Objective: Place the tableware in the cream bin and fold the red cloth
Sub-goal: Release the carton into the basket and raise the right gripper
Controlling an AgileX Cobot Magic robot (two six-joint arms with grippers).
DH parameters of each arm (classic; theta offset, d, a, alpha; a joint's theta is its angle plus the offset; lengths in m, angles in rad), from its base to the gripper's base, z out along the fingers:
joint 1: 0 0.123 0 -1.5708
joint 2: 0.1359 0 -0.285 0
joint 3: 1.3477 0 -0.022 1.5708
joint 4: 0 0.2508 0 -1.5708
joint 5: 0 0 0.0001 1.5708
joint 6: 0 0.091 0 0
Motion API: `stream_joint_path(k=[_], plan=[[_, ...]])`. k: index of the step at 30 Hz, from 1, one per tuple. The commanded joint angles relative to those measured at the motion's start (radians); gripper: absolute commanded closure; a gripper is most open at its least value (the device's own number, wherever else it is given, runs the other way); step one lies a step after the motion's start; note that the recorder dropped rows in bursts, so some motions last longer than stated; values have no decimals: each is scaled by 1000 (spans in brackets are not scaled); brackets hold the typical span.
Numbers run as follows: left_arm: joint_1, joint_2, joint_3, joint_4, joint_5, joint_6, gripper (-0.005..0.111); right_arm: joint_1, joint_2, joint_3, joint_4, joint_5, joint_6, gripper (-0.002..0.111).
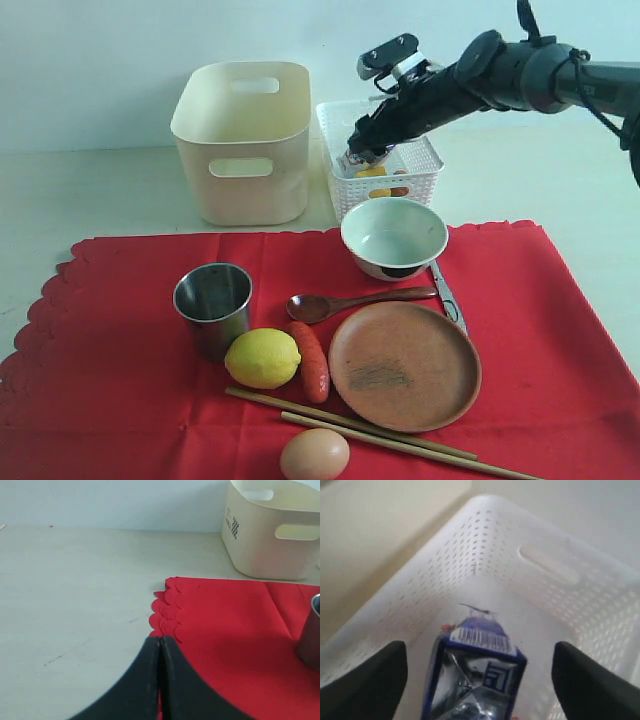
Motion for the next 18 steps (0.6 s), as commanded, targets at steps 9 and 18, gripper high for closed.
stream_joint_path(k=[9,18], plan=[[3,-6,3,-3,-13,3,107,1,-210,-3,-238,214,222,28],[3,-6,3,-3,-13,3,107,1,-357,-3,-334,537,371,30]])
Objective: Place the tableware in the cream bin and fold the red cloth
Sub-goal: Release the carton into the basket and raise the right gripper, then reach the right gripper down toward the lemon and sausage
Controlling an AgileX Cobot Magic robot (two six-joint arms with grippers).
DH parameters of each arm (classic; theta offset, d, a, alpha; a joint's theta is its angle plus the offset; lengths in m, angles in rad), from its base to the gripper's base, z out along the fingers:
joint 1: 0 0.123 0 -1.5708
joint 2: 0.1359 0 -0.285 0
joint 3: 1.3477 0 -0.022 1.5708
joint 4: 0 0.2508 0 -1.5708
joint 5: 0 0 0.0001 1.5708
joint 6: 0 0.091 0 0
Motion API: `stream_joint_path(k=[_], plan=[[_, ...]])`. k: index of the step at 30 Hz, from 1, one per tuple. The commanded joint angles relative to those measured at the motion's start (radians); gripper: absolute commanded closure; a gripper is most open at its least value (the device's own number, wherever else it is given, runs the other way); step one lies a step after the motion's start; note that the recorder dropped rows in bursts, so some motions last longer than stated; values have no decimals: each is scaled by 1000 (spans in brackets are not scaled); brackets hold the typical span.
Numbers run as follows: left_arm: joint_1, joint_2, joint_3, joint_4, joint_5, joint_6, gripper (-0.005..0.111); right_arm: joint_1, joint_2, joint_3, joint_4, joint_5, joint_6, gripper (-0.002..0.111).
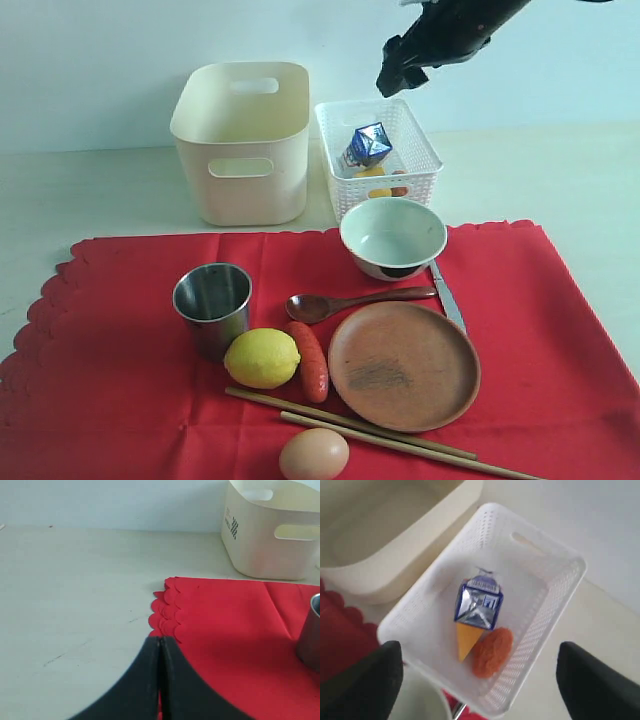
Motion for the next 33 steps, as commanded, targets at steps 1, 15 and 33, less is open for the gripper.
stream_joint_path(k=[1,15,33], plan=[[3,-6,3,-3,-13,3,107,1,-68,-3,-16,168,74,31],[3,-6,3,-3,-13,3,107,32,-158,151,-8,300,199,37],[3,-6,3,-3,-13,3,107,429,-288,611,-6,87,-192,38]])
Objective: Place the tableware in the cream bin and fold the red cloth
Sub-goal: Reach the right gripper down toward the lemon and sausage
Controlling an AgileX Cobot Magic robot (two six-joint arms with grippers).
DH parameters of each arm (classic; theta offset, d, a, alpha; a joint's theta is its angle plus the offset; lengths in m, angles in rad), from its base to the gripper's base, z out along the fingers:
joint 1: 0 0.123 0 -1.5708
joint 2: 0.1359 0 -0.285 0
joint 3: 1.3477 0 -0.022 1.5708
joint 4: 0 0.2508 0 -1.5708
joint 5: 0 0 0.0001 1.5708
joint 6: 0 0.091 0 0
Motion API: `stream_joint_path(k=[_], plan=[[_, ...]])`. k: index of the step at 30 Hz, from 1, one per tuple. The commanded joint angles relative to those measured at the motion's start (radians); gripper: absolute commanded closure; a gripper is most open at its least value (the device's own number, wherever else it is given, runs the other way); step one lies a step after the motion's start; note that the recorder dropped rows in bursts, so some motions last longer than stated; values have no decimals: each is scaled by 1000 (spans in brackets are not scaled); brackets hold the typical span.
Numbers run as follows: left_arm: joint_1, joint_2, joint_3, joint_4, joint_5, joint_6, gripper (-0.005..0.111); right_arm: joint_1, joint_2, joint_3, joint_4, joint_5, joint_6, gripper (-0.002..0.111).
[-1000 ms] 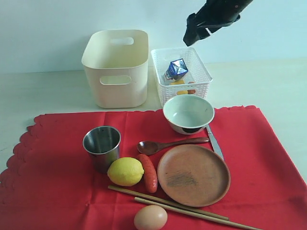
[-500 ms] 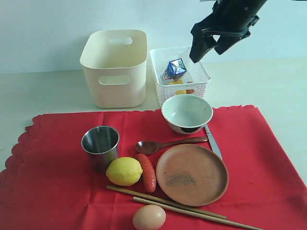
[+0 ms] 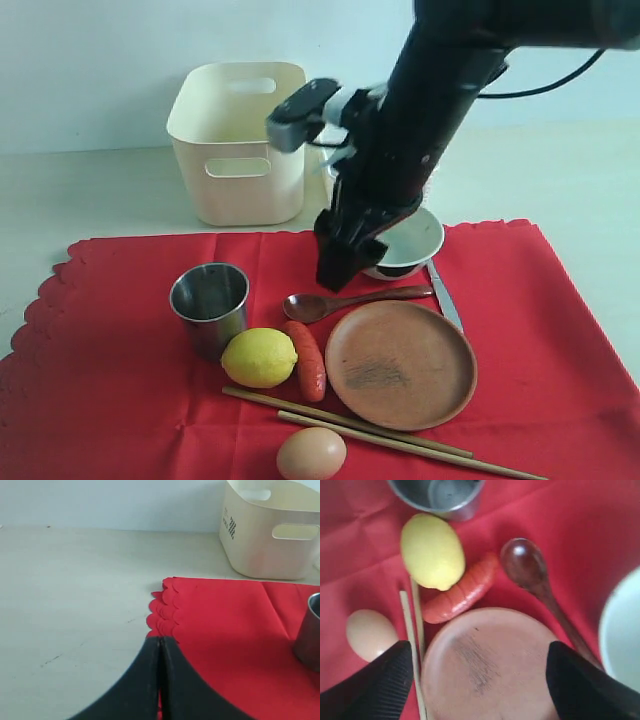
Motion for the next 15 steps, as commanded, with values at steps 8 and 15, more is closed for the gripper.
stream_joint_path(k=[8,15], plan=[[3,-6,3,-3,-13,3,107,172,12,133,15,-241,-255,38],[3,-6,3,-3,-13,3,107,181,94,135,79,-273,-300,38]])
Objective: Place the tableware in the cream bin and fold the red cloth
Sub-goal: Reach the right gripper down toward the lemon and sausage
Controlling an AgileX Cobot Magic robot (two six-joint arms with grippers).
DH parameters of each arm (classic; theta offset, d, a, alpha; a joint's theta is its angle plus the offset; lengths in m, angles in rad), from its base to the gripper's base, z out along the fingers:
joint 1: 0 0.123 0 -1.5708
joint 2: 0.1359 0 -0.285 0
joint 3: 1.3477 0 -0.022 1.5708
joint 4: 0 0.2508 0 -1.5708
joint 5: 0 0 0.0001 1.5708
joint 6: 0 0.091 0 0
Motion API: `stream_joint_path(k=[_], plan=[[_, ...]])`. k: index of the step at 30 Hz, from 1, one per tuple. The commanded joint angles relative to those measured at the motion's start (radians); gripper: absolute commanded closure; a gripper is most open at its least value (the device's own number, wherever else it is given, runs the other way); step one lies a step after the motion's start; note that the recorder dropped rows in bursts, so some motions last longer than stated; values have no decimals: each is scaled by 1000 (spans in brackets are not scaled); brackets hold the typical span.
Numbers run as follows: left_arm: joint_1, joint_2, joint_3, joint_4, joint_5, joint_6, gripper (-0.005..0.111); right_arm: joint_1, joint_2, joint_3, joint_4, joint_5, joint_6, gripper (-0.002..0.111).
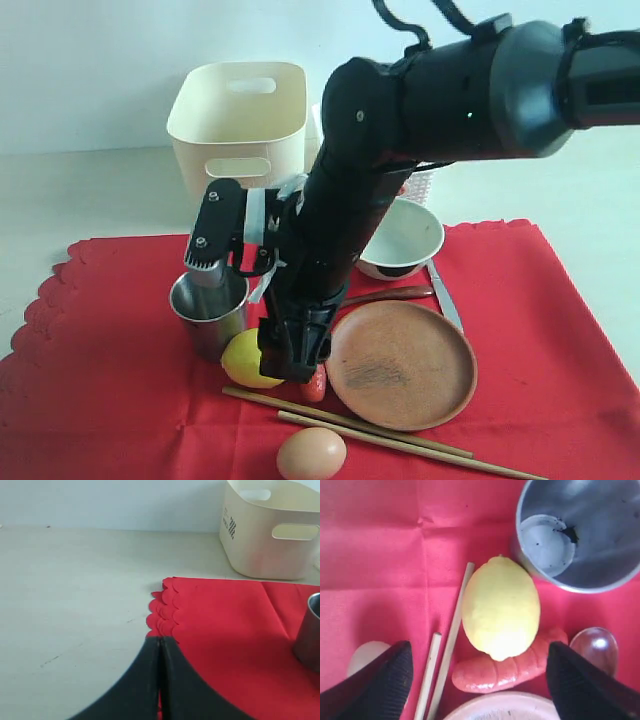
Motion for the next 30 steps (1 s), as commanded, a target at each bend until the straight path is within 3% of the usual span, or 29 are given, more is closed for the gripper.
stream_joint_path(k=[1,9,15,30], plan=[[3,-6,3,-3,-13,3,107,6,52,3,56,-39,-33,38],[3,-6,3,-3,-13,3,107,6,102,3,51,-100,-13,37],[3,-6,3,-3,-13,3,107,6,109,3,51,-130,3,30],[3,-6,3,-3,-13,3,107,6,138,3,51,-167,32,30]])
